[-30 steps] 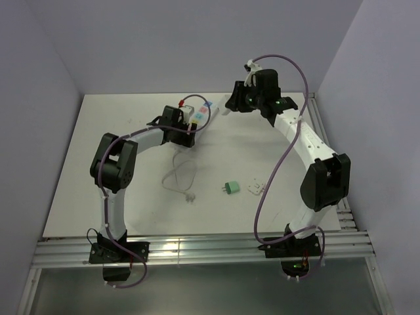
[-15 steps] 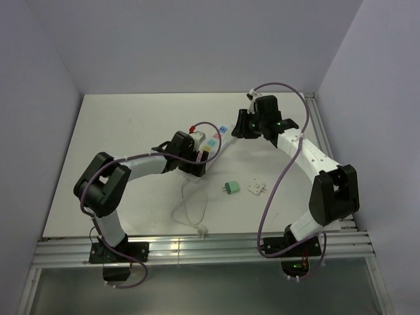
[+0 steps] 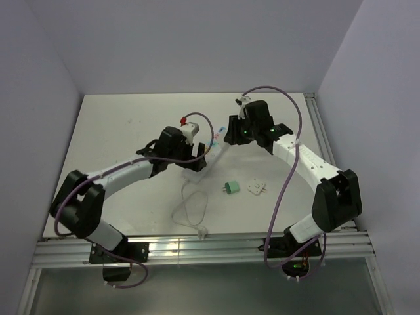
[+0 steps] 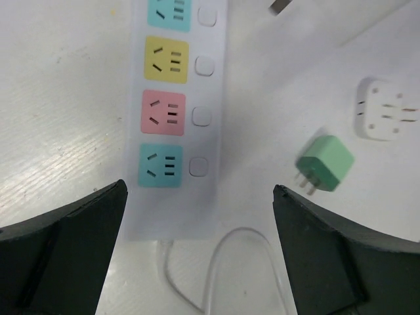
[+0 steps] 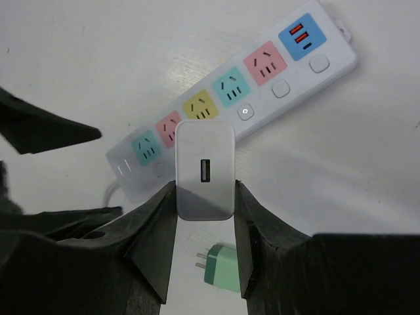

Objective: Insert the plug

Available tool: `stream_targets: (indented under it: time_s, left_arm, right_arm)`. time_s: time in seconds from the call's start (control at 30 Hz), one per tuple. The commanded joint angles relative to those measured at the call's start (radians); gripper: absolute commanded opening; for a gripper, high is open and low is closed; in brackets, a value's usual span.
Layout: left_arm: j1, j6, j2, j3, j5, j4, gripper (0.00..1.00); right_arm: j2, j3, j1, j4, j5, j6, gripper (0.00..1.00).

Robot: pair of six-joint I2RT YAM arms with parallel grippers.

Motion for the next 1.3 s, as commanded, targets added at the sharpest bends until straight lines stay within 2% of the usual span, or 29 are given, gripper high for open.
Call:
stream_targets:
  time_s: [0.0, 0.1, 0.23, 0.37, 0.47, 0.73, 1.0, 1.13, 1.27]
  left_arm:
    - [0.011, -0.048, -0.161, -0.051, -0.009, 0.023, 1.00]
    - [0.042, -0.087, -0.256, -0.100, -0.021, 0.015, 1.00]
    - [0.119, -0.209, -0.345, -0.180, -0.081, 0.021, 1.00]
    - [0.263, -0.285, -0.381, -0.278, 0.032, 0.116, 0.99]
    - [0.307, -0.303, -0.362, -0.313, 0.081, 0.161, 0.99]
    - [0.320, -0.324, -0.326, -0.346, 0.149, 0.240, 1.00]
    - [0.321, -0.340, -0.299, -0.365, 0.159, 0.303, 1.00]
    - [0.321, -0.328, -0.276, -0.372, 0.225, 0.342, 1.00]
    - [0.323, -0.315, -0.261, -0.379, 0.233, 0.351, 1.00]
  right_arm:
    - [-0.031, 0.012, 0.020, 0.027, 0.031, -0.018, 0.00]
    - [-0.028, 0.013, 0.022, 0.037, 0.021, -0.022, 0.00]
    - [-0.027, 0.006, 0.068, 0.060, 0.014, -0.064, 0.00]
    - [-0.018, -0.014, 0.155, 0.093, -0.002, -0.120, 0.00]
    - [0.001, -0.002, 0.204, 0.106, -0.041, -0.176, 0.00]
    - [0.085, 0.064, 0.264, 0.031, -0.030, -0.314, 0.00]
    - [0.128, 0.072, 0.292, 0.055, -0.004, -0.367, 0.00]
    - [0.148, 0.073, 0.307, 0.080, 0.022, -0.375, 0.00]
    - [0.180, 0.096, 0.318, 0.077, 0.042, -0.380, 0.00]
